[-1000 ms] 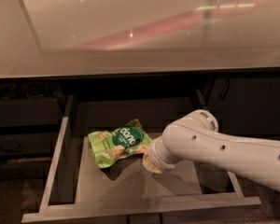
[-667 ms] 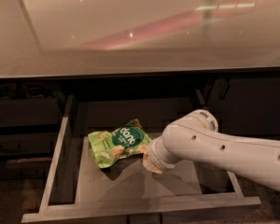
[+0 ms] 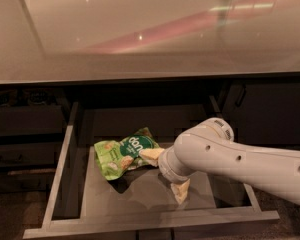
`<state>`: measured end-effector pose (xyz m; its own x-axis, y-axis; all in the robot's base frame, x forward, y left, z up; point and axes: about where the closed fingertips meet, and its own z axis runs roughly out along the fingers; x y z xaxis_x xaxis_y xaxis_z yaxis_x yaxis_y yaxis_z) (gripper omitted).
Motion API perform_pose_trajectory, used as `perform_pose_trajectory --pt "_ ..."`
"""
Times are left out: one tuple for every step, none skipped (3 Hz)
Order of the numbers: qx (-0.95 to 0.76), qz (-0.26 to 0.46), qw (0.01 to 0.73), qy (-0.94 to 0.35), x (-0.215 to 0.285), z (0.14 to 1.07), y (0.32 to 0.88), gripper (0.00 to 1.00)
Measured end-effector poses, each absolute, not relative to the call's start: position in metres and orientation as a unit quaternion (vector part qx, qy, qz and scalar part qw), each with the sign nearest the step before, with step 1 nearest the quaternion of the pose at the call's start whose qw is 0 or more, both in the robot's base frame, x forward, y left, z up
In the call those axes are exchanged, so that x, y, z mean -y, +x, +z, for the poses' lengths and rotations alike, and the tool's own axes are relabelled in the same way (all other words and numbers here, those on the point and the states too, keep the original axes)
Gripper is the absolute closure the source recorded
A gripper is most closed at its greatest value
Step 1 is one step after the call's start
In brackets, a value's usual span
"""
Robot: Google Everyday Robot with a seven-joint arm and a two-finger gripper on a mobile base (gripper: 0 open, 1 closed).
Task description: Open top drawer
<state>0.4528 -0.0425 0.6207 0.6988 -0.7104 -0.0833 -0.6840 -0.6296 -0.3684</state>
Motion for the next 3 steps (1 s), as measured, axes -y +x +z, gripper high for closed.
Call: perform_pose_trajectory --pt "-0.384 -0.036 0.190 -0.903 0.042 0.623 0.448 0.00" --pt "-0.357 -0.055 0.200 -0.911 0.039 0.623 0.414 0.00" --pt "-0.351 -0.059 0.197 -0.913 0.043 0.613 0.399 0.00"
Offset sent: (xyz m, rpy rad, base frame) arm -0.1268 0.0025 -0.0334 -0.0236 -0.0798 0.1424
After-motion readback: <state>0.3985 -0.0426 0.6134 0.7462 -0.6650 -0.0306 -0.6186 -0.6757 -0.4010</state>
